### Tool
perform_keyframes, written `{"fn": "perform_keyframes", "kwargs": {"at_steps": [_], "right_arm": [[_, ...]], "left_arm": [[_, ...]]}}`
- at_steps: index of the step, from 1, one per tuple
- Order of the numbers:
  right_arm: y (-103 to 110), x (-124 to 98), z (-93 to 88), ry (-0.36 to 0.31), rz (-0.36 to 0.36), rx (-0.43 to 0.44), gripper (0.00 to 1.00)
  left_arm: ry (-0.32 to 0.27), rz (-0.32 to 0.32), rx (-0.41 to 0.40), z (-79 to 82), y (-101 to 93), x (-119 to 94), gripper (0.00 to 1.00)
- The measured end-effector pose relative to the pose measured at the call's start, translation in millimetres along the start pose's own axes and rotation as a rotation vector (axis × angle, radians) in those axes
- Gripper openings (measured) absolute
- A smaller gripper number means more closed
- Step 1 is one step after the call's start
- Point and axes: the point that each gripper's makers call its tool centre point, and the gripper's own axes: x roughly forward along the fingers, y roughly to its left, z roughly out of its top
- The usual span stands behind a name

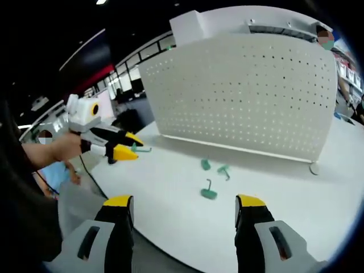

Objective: Insert the hook assembly into the mounting plate slot until the hook locks in place.

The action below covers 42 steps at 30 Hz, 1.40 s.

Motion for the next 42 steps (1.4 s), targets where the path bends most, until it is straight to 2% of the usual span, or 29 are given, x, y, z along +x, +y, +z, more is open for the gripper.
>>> {"fn": "perform_keyframes", "kwargs": {"at_steps": [4,7,11,16,19,21,24,27,31,42], "right_arm": [[7.1,3.1,1.8,0.004,0.021,-0.011,0.71],[11.0,3.3,2.7,0.006,0.035,-0.021,0.71],[15.4,2.8,3.1,0.008,0.054,-0.018,0.70],[26.1,1.1,3.4,0.002,0.097,0.021,0.68],[29.3,1.2,3.7,0.002,0.111,0.034,0.67],[34.0,2.1,8.1,-0.014,0.134,0.066,0.67],[37.5,3.1,10.9,-0.013,0.144,0.062,0.67],[41.4,3.8,11.9,-0.014,0.156,0.059,0.67],[50.3,3.7,14.5,-0.026,0.203,0.119,0.66],[63.4,3.2,28.2,-0.051,0.275,0.175,0.62]], "left_arm": [[-0.029,-0.010,-0.001,9.5,-6.0,-9.4,0.30],[-0.027,-0.015,0.014,12.6,-9.4,-13.1,0.30],[-0.037,-0.053,0.007,17.4,-18.4,-19.0,0.30],[-0.031,-0.102,0.044,21.4,-32.7,-27.6,0.30],[-0.029,-0.132,0.051,21.5,-40.1,-30.6,0.30],[-0.010,-0.135,0.062,14.2,-41.2,-28.9,0.30],[-0.002,-0.145,0.053,8.6,-42.9,-29.9,0.30],[-0.014,-0.161,0.056,9.6,-48.9,-33.3,0.30],[-0.027,-0.205,0.062,13.3,-58.5,-36.9,0.30],[-0.055,-0.312,0.102,22.4,-81.4,-43.7,0.30]]}}
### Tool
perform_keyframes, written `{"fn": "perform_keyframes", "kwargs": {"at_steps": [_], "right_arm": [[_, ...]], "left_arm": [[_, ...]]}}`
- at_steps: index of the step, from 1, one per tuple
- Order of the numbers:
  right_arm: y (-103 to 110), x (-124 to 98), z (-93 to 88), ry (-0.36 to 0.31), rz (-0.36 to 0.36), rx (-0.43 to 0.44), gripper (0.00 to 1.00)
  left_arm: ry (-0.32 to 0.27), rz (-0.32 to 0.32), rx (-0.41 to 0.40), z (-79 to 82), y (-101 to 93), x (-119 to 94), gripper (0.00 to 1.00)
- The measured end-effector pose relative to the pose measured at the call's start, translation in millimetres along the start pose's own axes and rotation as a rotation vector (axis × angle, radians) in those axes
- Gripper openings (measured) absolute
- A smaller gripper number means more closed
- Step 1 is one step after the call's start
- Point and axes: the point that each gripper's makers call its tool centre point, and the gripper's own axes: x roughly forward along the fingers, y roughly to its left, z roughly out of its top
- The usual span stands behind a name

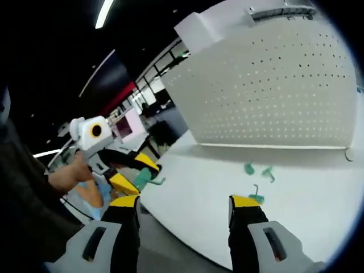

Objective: Insert the hook assembly into the mounting plate slot until the hook locks in place.

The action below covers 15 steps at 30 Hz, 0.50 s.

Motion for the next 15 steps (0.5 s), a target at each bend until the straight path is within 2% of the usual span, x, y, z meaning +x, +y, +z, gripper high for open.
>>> {"fn": "perform_keyframes", "kwargs": {"at_steps": [3,6,10,15], "right_arm": [[14.1,2.8,6.7,-0.034,0.067,0.052,0.62],[34.6,4.1,8.3,-0.018,0.164,0.106,0.57],[41.1,7.7,9.9,-0.009,0.204,0.141,0.53],[55.0,5.5,18.5,-0.034,0.299,0.278,0.47]], "left_arm": [[-0.011,-0.028,0.009,4.6,-5.8,0.6,0.30],[-0.036,-0.077,0.000,12.5,-15.5,0.0,0.30],[-0.054,-0.124,0.018,22.2,-25.9,-0.8,0.30],[-0.057,-0.156,0.061,28.6,-35.2,-0.2,0.30]]}}
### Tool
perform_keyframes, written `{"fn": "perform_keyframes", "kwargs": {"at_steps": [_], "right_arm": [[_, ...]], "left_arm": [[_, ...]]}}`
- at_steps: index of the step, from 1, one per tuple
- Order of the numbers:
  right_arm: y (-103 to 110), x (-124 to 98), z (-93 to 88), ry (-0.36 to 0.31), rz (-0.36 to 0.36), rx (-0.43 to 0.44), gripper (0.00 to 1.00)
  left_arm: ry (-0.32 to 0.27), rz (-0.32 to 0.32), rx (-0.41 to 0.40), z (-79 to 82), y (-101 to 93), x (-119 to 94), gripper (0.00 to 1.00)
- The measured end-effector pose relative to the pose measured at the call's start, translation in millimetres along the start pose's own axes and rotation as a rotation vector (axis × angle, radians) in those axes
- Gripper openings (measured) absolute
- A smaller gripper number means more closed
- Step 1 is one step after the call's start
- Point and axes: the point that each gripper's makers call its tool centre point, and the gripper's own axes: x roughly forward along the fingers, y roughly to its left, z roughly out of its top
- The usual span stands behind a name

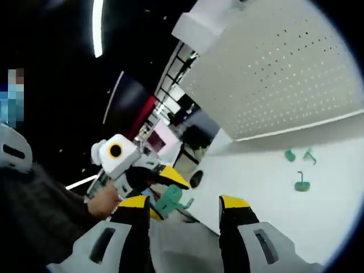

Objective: Insert the hook assembly into the mounting plate slot until the hook locks in place.

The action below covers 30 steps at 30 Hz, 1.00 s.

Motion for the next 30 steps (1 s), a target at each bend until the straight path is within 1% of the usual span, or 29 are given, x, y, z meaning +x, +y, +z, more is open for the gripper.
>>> {"fn": "perform_keyframes", "kwargs": {"at_steps": [2,4,7,9,11,13,15,18,19,20,22,24,30], "right_arm": [[1.3,-0.6,-0.4,0.005,0.020,0.043,0.42],[2.0,-0.7,-1.5,0.014,0.032,0.058,0.37],[2.7,-0.4,-5.8,0.035,0.042,0.082,0.32],[8.7,0.0,-10.9,0.058,0.078,0.132,0.29],[14.3,0.8,-11.2,0.053,0.115,0.181,0.27],[17.6,1.3,-11.5,0.052,0.138,0.206,0.25],[22.7,1.5,-13.5,0.065,0.165,0.243,0.21],[23.9,2.1,-11.7,0.058,0.172,0.244,0.15],[22.9,2.1,-8.9,0.044,0.167,0.234,0.12],[23.8,2.2,-8.2,0.044,0.173,0.246,0.11],[25.5,2.2,-8.0,0.049,0.188,0.259,0.08],[22.6,2.4,-12.2,0.073,0.175,0.240,0.04],[25.6,2.4,-13.1,0.071,0.191,0.269,0.01]], "left_arm": [[-0.013,-0.014,-0.007,3.2,-2.5,0.4,0.30],[-0.020,-0.026,-0.006,6.1,-5.6,0.7,0.30],[-0.021,-0.031,0.010,8.9,-8.4,1.5,0.30],[-0.023,-0.038,0.024,10.7,-10.4,2.3,0.30],[-0.022,-0.052,0.036,12.1,-13.4,3.1,0.30],[-0.030,-0.069,0.040,14.2,-16.8,4.1,0.30],[-0.030,-0.077,0.048,15.1,-19.0,5.0,0.30],[-0.025,-0.082,0.060,14.2,-19.9,5.5,0.30],[-0.025,-0.082,0.059,13.7,-19.5,5.3,0.30],[-0.027,-0.080,0.060,13.7,-19.0,5.0,0.30],[-0.036,-0.079,0.059,15.1,-18.5,3.6,0.30],[-0.040,-0.080,0.059,16.2,-18.5,2.8,0.30],[-0.039,-0.090,0.058,15.5,-18.3,2.8,0.30]]}}
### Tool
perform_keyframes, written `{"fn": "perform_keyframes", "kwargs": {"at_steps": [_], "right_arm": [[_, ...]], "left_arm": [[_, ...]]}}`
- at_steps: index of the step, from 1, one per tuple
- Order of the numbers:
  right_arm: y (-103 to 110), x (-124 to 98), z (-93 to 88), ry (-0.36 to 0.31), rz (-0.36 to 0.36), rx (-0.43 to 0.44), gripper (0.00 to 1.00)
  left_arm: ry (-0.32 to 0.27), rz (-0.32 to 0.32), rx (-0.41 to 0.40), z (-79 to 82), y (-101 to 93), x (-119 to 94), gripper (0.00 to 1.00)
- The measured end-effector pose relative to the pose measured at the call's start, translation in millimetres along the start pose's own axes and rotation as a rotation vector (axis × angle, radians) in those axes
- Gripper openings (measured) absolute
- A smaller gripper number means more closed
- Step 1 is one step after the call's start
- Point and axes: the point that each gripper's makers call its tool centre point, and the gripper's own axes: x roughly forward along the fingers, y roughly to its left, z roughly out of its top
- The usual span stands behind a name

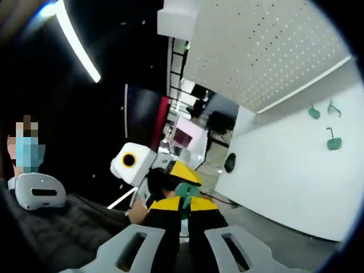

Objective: Insert the hook assembly into the mounting plate slot until the hook locks in place.

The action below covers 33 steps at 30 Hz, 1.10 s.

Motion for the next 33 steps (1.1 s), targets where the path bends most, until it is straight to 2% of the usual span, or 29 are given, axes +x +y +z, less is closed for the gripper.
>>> {"fn": "perform_keyframes", "kwargs": {"at_steps": [4,11,13,14,16,18,21,22,23,26,28,29,33], "right_arm": [[-1.6,-0.5,0.1,-0.012,0.001,0.021,0.01],[-6.6,-1.1,2.0,-0.014,-0.044,-0.043,0.00],[-8.6,-1.4,4.3,-0.020,-0.052,-0.052,0.00],[-10.7,-1.2,6.3,-0.026,-0.072,-0.084,0.00],[-13.7,-0.8,8.4,-0.028,-0.105,-0.125,0.00],[-15.6,-0.8,11.7,-0.034,-0.131,-0.151,0.00],[-20.3,-2.7,18.9,-0.055,-0.177,-0.200,0.00],[-24.2,-4.9,23.0,-0.064,-0.213,-0.234,0.00],[-29.0,-7.6,28.4,-0.074,-0.252,-0.278,0.00],[-37.8,-15.7,38.7,-0.090,-0.363,-0.393,0.00],[-42.8,-22.2,48.2,-0.108,-0.436,-0.470,0.00],[-47.5,-27.9,54.5,-0.115,-0.503,-0.532,0.00],[-45.6,-33.4,65.5,-0.120,-0.619,-0.715,0.00]], "left_arm": [[0.007,-0.007,0.004,-0.8,0.8,1.3,0.30],[0.024,-0.003,0.023,-4.8,4.0,5.6,0.31],[0.022,0.005,0.004,-5.1,7.6,6.5,0.32],[0.018,0.015,-0.019,-4.9,10.5,6.8,0.33],[0.001,0.014,-0.085,-3.5,12.5,7.2,0.38],[-0.012,0.044,-0.137,-3.7,19.4,7.5,0.49],[-0.003,0.081,-0.154,-9.4,28.9,6.7,0.54],[-0.018,0.107,-0.171,-9.9,34.5,5.7,0.54],[-0.023,0.123,-0.227,-12.7,37.6,4.5,0.54],[-0.026,0.187,-0.256,-18.1,48.7,0.6,0.62],[-0.034,0.235,-0.322,-21.8,55.9,-2.4,0.69],[-0.039,0.256,-0.334,-22.6,60.1,-3.9,0.71],[-0.040,0.322,-0.362,-25.6,70.8,-8.6,0.65]]}}
